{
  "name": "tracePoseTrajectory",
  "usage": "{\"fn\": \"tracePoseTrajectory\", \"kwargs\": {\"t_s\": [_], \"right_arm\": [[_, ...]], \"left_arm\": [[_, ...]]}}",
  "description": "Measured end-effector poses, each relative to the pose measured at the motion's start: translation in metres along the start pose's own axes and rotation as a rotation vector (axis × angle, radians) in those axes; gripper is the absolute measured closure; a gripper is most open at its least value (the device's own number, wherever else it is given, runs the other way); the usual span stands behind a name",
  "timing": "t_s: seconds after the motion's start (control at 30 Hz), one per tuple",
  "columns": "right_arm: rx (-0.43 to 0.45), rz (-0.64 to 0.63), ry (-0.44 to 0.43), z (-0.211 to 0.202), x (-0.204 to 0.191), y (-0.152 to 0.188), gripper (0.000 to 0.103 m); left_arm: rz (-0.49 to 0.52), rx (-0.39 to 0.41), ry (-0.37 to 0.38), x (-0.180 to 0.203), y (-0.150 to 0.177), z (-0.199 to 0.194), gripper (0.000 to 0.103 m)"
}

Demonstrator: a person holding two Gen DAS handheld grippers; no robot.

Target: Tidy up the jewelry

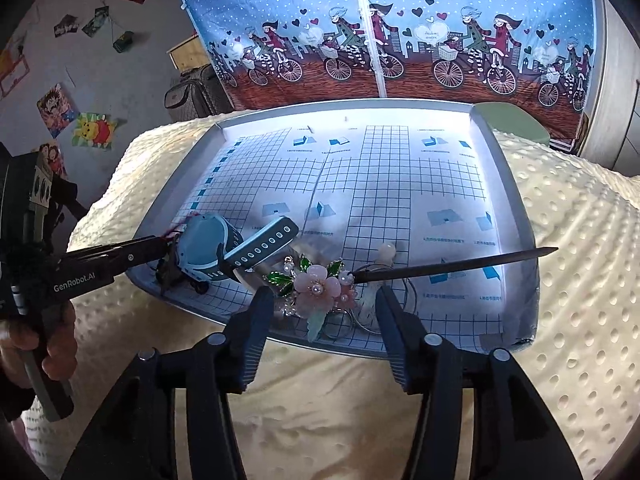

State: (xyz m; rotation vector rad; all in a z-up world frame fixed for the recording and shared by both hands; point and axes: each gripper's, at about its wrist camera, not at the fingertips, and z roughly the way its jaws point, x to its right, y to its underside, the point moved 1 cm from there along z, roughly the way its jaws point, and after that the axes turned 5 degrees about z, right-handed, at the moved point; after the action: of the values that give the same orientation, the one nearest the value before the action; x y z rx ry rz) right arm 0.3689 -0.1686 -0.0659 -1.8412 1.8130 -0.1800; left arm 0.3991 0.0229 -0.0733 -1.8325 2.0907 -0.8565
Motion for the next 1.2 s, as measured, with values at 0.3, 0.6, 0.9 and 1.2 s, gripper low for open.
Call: {"fn": "tracePoseTrajectory", "kwargs": {"t_s": [0.3, 0.6, 0.9, 1.2], "right_arm": [[0.142, 0.090, 0.014, -0.038, 0.004, 0.016, 0.025], [0.348, 0.140, -0.002, -0.107, -0.004, 0.042, 0.002], [0.515, 0.081, 0.038, -0.198, -0.041, 0.083, 0.002], [0.612, -0.002, 0.071, -0.276, -0.092, 0.135, 0.002]], "left_arm": [[0.017, 0.190, -0.011, 0.010, 0.010, -0.047, 0.013], [0.012, 0.385, -0.016, 0.020, 0.026, -0.118, 0.001], [0.049, 0.489, -0.033, 0.032, 0.060, -0.195, 0.000], [0.114, 0.565, -0.029, 0.045, 0.107, -0.268, 0.000]]}}
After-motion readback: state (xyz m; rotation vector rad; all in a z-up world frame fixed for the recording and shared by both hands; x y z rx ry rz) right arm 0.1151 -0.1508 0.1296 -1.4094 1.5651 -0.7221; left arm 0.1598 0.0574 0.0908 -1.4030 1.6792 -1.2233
